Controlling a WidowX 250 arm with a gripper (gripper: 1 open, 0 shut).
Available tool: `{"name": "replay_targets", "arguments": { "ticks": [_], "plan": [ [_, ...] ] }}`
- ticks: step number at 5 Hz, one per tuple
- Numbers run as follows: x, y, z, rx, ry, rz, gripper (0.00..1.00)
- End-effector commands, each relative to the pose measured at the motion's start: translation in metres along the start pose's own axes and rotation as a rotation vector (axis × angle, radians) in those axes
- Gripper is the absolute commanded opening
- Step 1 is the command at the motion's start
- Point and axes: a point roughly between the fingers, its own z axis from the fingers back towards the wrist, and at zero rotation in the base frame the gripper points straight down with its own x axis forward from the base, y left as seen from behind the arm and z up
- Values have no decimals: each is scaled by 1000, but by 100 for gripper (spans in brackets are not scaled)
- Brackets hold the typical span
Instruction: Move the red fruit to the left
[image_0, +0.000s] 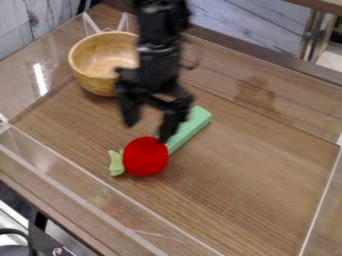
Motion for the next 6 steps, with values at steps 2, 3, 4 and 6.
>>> {"name": "replay_targets", "arguments": {
  "ticks": [2,3,4,6],
  "plan": [
    [-18,32,-6,-31,-148,-10,100],
    [-6,25,-11,-41,-177,-66,100],
    [4,20,-15,-41,-186,-132,100],
    [12,4,-31,-35,-207,-111,100]
  ]
}}
